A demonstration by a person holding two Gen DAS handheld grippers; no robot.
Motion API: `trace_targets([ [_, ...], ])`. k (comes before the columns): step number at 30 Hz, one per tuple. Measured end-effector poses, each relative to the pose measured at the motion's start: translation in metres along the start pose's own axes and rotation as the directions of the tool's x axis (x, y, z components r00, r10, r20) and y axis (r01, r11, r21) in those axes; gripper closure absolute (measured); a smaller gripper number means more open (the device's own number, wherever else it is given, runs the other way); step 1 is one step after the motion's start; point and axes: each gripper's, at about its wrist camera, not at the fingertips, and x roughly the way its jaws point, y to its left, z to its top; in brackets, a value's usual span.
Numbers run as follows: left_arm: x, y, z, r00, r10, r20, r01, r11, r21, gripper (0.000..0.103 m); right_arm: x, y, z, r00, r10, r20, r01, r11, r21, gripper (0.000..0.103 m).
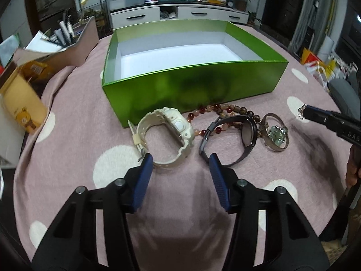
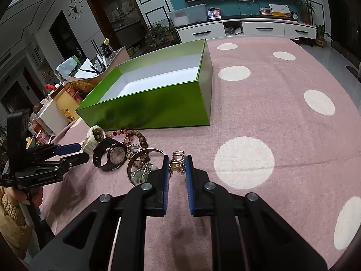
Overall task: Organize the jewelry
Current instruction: 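Grasp the small gold charm with the right tool while the left tool grasps the cream watch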
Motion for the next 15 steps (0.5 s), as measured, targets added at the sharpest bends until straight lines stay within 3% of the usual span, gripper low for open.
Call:
trace_targets([
  [4,0.003,-0.001,0.008,1.000,0.026,-0.015,-0.025,0.997,0.067,0.064,0.000,0.001,-0.001,1.000,0.002,0.000,-0.002,1.000,0.003,0.089],
  [7,-0.002,-0.003,0.014,1.000,0.024,-0.001,-0.023,0.994,0.107,0.064,0.000,0.001,-0.002,1.000,0.004,-0.003,-0.004,1.000,0.004,0.089],
  [12,0.009,-0.012,0.014,0.998,0.021,-0.054,-0.011,0.984,0.179,0.064,-0.001,0.002,-0.002,1.000,0.005,-0.001,-0.005,1.000,0.006,0.089],
  [15,0.009,-0.007,0.014,0.998,-0.011,-0.062,0.021,0.986,0.165,0.067,-0.003,0.004,-0.003,1.000,0.006,0.001,-0.006,1.000,0.001,0.089],
])
